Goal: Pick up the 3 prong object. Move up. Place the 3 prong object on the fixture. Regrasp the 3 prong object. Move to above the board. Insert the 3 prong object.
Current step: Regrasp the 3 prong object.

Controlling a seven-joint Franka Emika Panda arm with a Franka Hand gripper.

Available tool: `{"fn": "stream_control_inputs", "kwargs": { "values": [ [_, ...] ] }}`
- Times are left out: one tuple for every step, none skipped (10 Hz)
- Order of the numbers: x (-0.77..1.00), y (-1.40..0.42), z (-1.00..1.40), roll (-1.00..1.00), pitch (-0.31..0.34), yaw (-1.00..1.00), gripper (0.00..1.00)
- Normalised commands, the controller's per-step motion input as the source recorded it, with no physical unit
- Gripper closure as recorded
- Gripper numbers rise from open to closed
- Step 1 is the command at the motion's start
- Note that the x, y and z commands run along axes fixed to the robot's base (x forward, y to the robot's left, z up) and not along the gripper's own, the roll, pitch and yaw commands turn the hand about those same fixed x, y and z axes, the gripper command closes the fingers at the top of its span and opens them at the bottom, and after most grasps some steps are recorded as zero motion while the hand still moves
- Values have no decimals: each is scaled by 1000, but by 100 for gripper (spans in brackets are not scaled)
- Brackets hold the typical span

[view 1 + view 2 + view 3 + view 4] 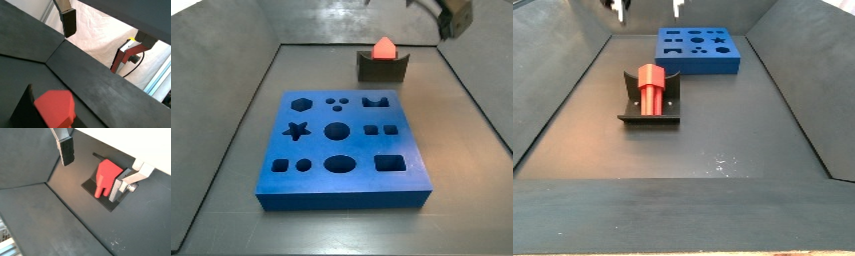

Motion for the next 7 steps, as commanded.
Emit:
{"fn": "stream_control_inputs", "kwargs": {
  "values": [
    [69, 57, -1000, 73, -3, 140, 0],
    [76, 53, -1000, 67, -24, 137, 0],
    [86, 48, -1000, 61, -58, 116, 0],
    [96, 45, -1000, 60, -83, 90, 0],
    [103, 40, -1000, 68, -90, 66, 0],
    [111, 33, -1000, 67, -90, 52, 0],
    [118, 31, -1000, 68, -84, 23, 0]
  ]
}}
